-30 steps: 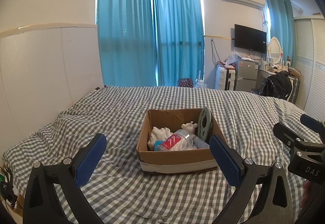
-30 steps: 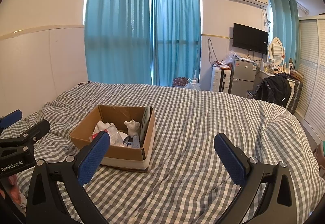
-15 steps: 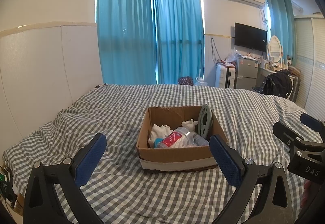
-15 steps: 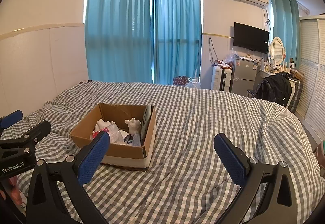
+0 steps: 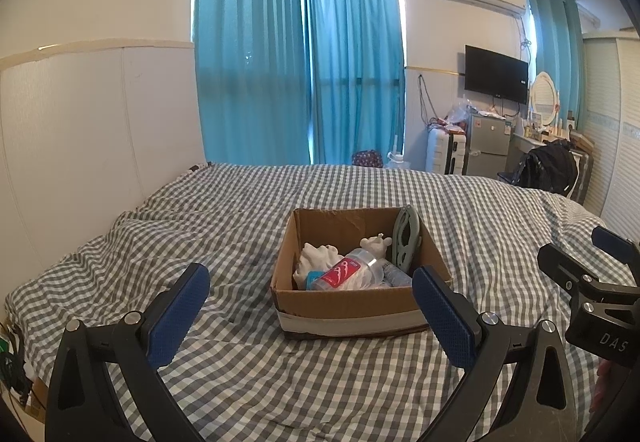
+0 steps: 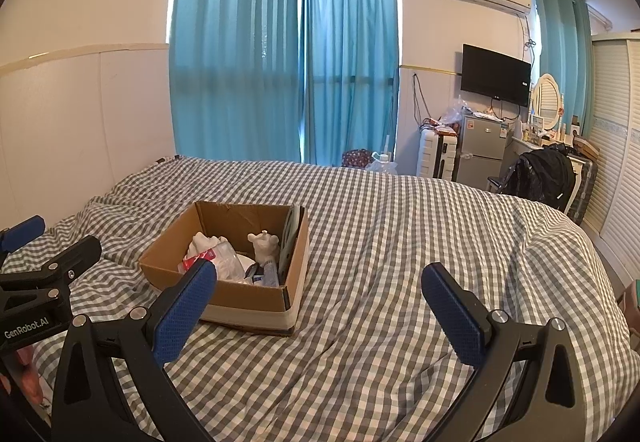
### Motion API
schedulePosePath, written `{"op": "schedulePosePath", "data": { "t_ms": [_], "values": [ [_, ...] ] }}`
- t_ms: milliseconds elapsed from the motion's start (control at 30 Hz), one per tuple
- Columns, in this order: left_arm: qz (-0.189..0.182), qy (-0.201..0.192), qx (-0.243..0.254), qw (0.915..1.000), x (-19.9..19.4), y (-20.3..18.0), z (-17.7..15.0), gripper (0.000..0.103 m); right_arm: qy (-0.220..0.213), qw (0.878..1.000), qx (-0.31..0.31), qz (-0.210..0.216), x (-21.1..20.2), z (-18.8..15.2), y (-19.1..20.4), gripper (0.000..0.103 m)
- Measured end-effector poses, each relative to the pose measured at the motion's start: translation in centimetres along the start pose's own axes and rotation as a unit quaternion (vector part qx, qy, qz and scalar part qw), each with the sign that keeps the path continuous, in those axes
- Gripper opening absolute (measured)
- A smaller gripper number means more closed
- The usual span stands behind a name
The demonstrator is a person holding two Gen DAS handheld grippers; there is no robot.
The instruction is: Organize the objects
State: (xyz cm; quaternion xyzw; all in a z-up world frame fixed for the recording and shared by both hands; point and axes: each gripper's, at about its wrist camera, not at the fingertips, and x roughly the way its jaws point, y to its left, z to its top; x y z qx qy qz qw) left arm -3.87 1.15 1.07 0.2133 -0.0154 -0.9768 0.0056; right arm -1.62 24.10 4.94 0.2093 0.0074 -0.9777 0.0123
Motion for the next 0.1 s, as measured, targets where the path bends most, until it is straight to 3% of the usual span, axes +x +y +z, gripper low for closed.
{"op": "schedulePosePath", "data": {
  "t_ms": [100],
  "values": [
    [0.002, 0.0, -0.002, 1.0, -0.02, 0.05, 0.01, 0.103, 0.0, 1.0, 0.0, -0.001, -0.01, -0.02, 0.02, 0.103]
  ]
}}
